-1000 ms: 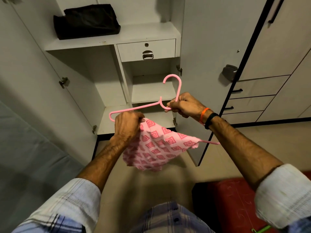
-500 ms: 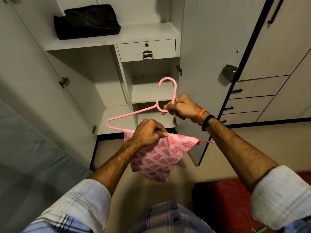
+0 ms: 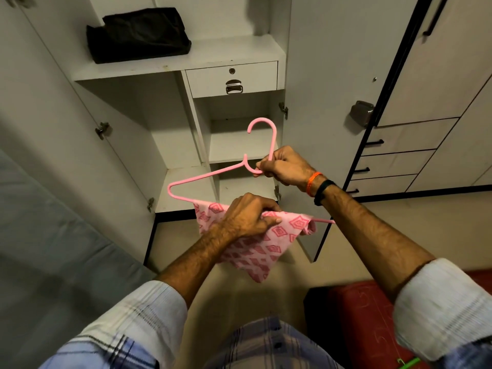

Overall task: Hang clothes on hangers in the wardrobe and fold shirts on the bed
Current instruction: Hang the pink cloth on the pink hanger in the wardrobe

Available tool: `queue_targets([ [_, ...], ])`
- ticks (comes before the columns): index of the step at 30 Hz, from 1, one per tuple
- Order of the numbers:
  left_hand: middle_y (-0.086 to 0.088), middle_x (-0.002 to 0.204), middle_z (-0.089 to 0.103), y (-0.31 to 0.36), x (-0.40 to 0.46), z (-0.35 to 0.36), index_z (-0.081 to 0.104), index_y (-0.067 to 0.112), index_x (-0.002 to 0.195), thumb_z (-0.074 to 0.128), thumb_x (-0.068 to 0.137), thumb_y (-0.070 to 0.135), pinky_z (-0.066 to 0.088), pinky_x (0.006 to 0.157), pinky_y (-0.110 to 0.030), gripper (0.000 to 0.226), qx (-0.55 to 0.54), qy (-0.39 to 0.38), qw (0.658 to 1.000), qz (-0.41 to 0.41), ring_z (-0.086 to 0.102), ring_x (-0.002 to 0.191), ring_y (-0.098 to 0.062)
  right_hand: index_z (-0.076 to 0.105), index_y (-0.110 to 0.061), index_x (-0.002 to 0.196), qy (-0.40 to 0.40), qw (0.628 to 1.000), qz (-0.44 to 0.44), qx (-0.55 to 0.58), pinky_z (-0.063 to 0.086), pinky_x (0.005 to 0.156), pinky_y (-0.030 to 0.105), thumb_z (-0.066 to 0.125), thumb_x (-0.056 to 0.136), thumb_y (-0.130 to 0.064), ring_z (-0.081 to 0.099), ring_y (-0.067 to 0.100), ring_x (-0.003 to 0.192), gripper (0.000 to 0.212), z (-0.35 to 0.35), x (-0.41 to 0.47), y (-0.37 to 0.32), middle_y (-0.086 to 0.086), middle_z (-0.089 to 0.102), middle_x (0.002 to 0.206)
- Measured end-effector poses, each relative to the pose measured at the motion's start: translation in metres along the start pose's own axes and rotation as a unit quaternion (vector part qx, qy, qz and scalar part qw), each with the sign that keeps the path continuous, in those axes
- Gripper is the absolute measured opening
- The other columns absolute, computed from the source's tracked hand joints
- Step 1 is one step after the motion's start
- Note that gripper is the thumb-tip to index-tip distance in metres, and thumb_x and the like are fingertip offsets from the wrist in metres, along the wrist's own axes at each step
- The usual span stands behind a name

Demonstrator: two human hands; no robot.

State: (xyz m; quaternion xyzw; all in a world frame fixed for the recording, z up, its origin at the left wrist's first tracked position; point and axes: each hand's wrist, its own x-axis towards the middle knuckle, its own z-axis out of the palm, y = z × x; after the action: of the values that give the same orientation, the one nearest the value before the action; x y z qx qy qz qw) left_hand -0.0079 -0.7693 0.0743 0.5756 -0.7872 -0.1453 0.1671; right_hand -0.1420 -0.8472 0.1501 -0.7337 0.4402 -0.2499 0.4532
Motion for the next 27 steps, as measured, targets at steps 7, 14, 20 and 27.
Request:
queue_targets([
  [7, 0.011, 0.093, 0.076, 0.009, -0.002, 0.008, 0.073, 0.036, 0.113, 0.048, 0.081, 0.072, 0.053, 0.08, -0.031, 0.054, 0.036, 0.037, 0.999, -0.007, 0.067, 0.083, -0.011, 0.074, -0.003, 0.084, 0.005, 0.999, -0.022, -0.027, 0.035, 0.044, 0.014, 0.061, 0.095, -0.019, 0.047, -0.001, 0.039, 0.023, 0.001, 0.001, -0.005, -0.001, 0.06, 0.061],
  [14, 0.01, 0.095, 0.074, -0.002, -0.004, 0.002, 0.072, 0.032, 0.111, 0.058, 0.086, 0.066, 0.053, 0.08, -0.032, 0.044, 0.052, -0.012, 0.998, -0.036, 0.065, 0.083, -0.012, 0.073, -0.008, 0.08, -0.011, 0.999, -0.034, -0.03, 0.035, 0.042, 0.009, 0.06, 0.095, -0.016, 0.049, -0.006, 0.039, 0.022, -0.001, -0.003, -0.005, -0.002, 0.063, 0.066],
  [20, 0.006, 0.088, 0.072, -0.009, -0.011, -0.003, 0.073, 0.028, 0.103, 0.058, 0.086, 0.067, 0.048, 0.076, -0.03, 0.045, 0.072, 0.002, 0.995, -0.063, 0.063, 0.081, -0.015, 0.075, 0.001, 0.086, 0.0, 0.998, -0.039, -0.041, 0.044, 0.056, 0.027, 0.063, 0.093, -0.021, 0.051, 0.008, 0.053, 0.026, 0.007, 0.003, -0.003, 0.016, 0.07, 0.077],
  [27, 0.004, 0.099, 0.073, -0.015, -0.021, -0.037, 0.074, 0.02, 0.102, 0.071, 0.084, 0.052, 0.057, 0.078, -0.033, 0.037, 0.016, 0.215, 0.976, -0.037, 0.066, 0.083, -0.011, 0.077, -0.004, 0.081, 0.014, 0.997, -0.046, -0.058, 0.044, 0.059, 0.03, 0.065, 0.091, -0.023, 0.05, 0.007, 0.052, 0.025, 0.001, 0.013, -0.01, -0.003, 0.062, 0.059],
])
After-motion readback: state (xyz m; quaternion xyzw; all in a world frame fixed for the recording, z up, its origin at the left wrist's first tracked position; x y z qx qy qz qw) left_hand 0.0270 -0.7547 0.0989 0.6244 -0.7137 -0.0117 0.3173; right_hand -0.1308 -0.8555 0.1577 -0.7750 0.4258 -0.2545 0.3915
